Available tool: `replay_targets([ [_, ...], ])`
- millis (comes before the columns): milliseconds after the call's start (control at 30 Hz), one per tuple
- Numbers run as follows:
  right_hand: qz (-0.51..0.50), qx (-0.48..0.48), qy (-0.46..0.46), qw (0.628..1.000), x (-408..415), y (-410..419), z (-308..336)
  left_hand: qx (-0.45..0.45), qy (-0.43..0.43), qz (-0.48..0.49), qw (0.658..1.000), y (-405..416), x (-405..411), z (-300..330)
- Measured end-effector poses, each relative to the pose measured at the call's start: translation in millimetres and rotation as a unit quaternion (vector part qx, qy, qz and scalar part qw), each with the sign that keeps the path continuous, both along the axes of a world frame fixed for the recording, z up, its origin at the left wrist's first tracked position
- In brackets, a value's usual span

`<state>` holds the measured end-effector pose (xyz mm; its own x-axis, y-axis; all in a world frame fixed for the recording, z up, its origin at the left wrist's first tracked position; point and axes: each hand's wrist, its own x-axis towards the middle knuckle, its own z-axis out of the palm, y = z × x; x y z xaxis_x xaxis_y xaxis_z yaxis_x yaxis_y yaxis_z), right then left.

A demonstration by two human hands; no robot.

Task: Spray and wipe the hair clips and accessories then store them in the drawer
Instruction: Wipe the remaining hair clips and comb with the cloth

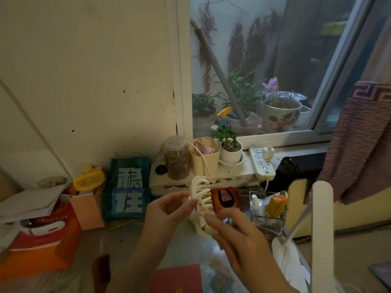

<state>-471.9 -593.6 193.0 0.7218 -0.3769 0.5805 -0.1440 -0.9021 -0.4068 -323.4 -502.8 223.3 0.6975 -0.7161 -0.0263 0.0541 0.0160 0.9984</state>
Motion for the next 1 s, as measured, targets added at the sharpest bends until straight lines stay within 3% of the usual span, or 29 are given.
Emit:
replay_targets([
  [300, 0.024, 0.008, 0.015, 1.000, -10, -3, -5, -0.001, 0.011, -0.006, 1.000, -7, -2, 1],
  [500, 0.062, 0.020, 0.096, 0.993, -20, -12, -9, 0.005, 0.064, 0.047, 0.997, -6, 6, -1],
  [767, 0.003, 0.157, -0.076, 0.985, -21, -28, 14, 0.030, 0.077, 0.030, 0.996, 0, 3, -3],
  [1000, 0.003, 0.105, -0.091, 0.990, 15, -24, 32, 0.036, 0.095, -0.023, 0.995, -4, -8, -2],
])
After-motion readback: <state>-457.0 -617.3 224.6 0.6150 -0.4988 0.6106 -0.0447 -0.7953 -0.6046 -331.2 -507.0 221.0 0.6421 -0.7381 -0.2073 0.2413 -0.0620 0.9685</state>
